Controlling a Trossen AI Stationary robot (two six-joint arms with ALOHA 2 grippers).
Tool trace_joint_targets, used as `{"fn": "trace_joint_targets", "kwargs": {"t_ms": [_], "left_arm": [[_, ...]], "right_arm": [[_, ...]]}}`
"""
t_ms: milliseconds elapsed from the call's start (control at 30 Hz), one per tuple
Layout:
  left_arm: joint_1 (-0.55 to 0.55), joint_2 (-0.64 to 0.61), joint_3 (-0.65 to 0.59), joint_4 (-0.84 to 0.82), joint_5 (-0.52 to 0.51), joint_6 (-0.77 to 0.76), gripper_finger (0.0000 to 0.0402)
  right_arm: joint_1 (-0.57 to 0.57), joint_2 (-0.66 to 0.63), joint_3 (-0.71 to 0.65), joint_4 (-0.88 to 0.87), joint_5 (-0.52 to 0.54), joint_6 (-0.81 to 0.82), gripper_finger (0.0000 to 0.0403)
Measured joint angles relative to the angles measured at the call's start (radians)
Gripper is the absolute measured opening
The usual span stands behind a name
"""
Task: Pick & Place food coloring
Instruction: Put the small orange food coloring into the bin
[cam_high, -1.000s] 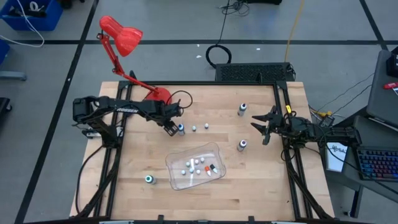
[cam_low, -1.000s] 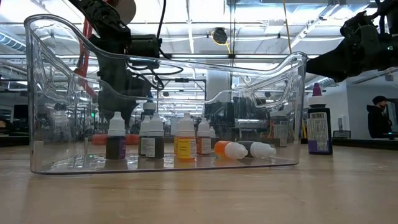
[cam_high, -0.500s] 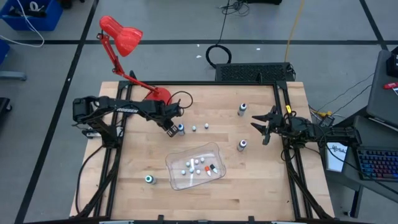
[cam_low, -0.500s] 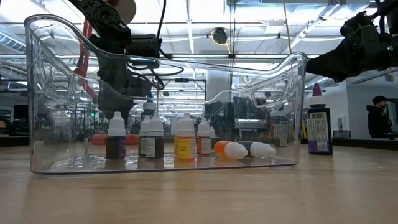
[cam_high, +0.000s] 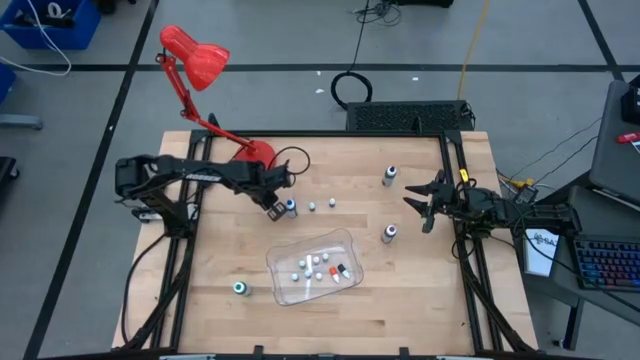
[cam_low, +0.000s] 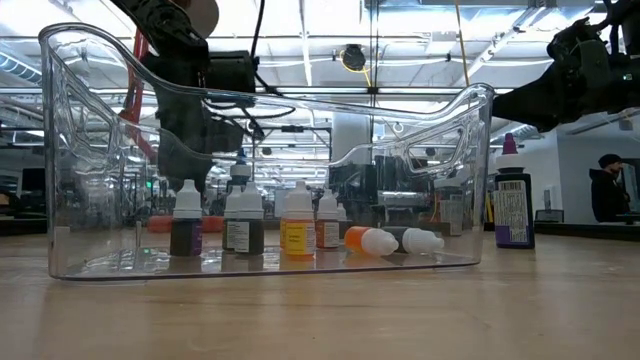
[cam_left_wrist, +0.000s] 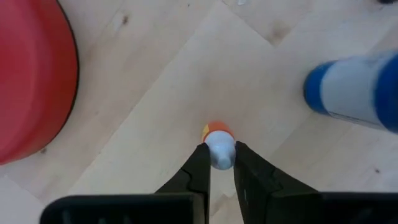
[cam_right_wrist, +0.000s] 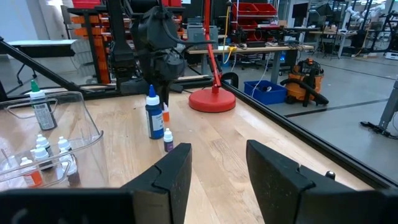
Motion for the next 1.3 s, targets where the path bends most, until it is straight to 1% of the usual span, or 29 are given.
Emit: {"fn": "trace_joint_targets", "kwargs": {"t_ms": [100,267,433,567,667,800,1000,1100,1300], "left_arm": [[-0.023,-0.026,0.029,-0.059,-0.004,-0.007,0.0047],[-0.111,-0.075,0.145,-0.224,-0.059,-0.056,0.0047],[-0.272,-0.091,0.306,-0.322,-0.113,-0.123,0.0047],[-0.414,-0.075,0.432,-0.321,-0.165,-0.161,0.0047],[-0.503,-0.024,0.524,-0.322,-0.195,-0.163,0.0047],[-0.577,0.093,0.66,-0.32,-0.192,-0.128,0.0047],[-0.612,0.312,0.863,-0.384,-0.102,-0.014,0.0047],[-0.609,0.391,0.909,-0.414,-0.098,-0.005,0.0047],[-0.593,0.478,0.914,-0.388,-0.047,0.014,0.0047]], "right_arm": [[0.0,0.0,0.0,0.0,0.0,0.0,0.0141],[0.0,0.0,0.0,0.0,0.0,0.0,0.0141],[0.0,0.0,0.0,0.0,0.0,0.0,0.0141],[0.0,0.0,-0.001,0.0,0.0,0.0,0.0141],[0.0,0.0,-0.001,0.0,0.0,0.0,0.0141],[0.0,0.0,-0.001,0.0,0.0,0.0,0.0141],[0.0,0.0,-0.001,0.0,0.0,0.0,0.0141],[0.0,0.0,-0.001,0.0,0.0,0.0,0.0141],[0.0,0.0,-0.001,0.0,0.0,0.0,0.0141]]}}
